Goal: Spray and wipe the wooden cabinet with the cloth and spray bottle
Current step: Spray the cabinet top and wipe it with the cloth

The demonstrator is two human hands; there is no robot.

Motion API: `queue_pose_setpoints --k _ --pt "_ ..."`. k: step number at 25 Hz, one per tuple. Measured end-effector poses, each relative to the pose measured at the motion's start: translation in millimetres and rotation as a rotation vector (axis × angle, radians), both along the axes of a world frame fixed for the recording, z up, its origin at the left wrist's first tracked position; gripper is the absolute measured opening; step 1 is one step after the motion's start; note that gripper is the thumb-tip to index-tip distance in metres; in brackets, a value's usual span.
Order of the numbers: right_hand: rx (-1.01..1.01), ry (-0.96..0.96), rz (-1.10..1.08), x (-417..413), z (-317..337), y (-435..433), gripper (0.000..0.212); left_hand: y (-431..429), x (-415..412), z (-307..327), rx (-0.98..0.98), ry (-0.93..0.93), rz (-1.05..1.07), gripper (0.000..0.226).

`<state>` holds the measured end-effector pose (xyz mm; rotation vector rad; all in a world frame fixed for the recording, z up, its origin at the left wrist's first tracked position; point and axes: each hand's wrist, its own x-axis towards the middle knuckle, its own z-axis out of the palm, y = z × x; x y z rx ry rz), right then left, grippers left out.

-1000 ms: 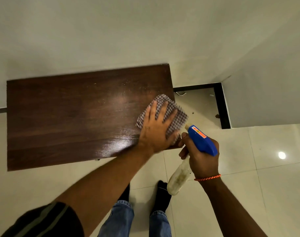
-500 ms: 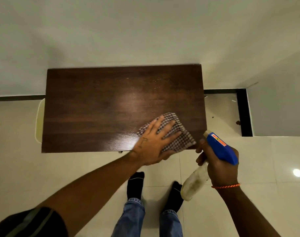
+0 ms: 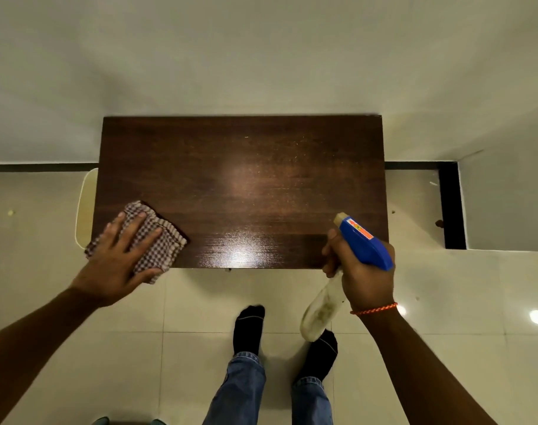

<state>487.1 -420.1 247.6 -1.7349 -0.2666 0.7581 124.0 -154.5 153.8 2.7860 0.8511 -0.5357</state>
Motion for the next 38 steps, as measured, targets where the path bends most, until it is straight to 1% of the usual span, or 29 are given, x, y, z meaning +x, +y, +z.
queue_pose_setpoints --k 3,4,5,6,8,9,11,14,16,19,22,25,28,33,35,38 --pt "0.017 -0.009 0.012 5.0 -2.5 0.1 0.021 -7.3 4.2 1.2 0.0 -0.038 0.095 0.088" --pt "0.015 -0.012 0.005 8.6 -3.0 -3.2 0.021 -12.9 15.3 2.4 0.0 -0.044 0.084 0.087" --pt "0.011 -0.017 -0.001 11.8 -3.2 -7.1 0.021 -20.8 30.6 2.8 -0.005 -0.053 0.026 0.085" --pt "0.003 -0.024 -0.008 15.6 -3.7 -11.6 0.02 -31.5 51.9 1.6 -0.016 -0.068 -0.08 0.083" --pt "-0.023 -0.046 -0.029 24.1 -5.6 -22.4 0.018 -64.1 113.7 -4.7 -0.047 -0.103 -0.331 0.077" --pt "-0.045 -0.062 -0.037 28.9 -7.3 -29.1 0.018 -82.7 149.1 -8.2 -0.061 -0.122 -0.413 0.075" --pt "-0.08 -0.09 -0.03 32.1 -9.6 -39.0 0.022 -110.7 212.8 -12.2 -0.068 -0.17 -0.48 0.076" --pt "-0.1 -0.122 -0.021 36.7 -9.0 -46.9 0.025 -131.8 286.6 -10.7 -0.084 -0.221 -0.473 0.077" --pt "-0.141 -0.117 -0.078 75.5 -12.4 -68.0 0.025 -149.6 365.4 -16.8 -0.135 -0.223 -0.539 0.078" --pt "-0.137 -0.116 -0.085 72.3 -9.3 -66.8 0.024 -142.8 401.3 -14.6 -0.081 -0.195 -0.555 0.079" --pt "-0.11 -0.092 -0.09 73.5 -3.3 -60.6 0.026 -125.9 428.2 -16.5 -0.043 -0.155 -0.555 0.082" --pt "-0.1 -0.102 -0.08 83.2 -1.1 -54.3 0.028 -99.6 463.4 -13.0 -0.026 -0.148 -0.474 0.084" --pt "-0.101 -0.105 -0.069 84.8 -4.0 -46.5 0.025 -66.6 482.0 -12.1 -0.032 -0.151 -0.431 0.086" --pt "-0.115 -0.104 -0.08 77.5 -6.5 -38.3 0.022 -58.6 478.7 -16.7 -0.029 -0.205 -0.466 0.085" --pt "-0.12 -0.097 -0.079 69.8 -4.9 -33.6 0.026 -46.9 464.3 -15.5 -0.05 -0.229 -0.453 0.085" --pt "-0.123 -0.096 -0.05 56.4 0.7 -24.2 0.033 -18.6 425.7 -14.0 -0.023 -0.249 -0.424 0.084"
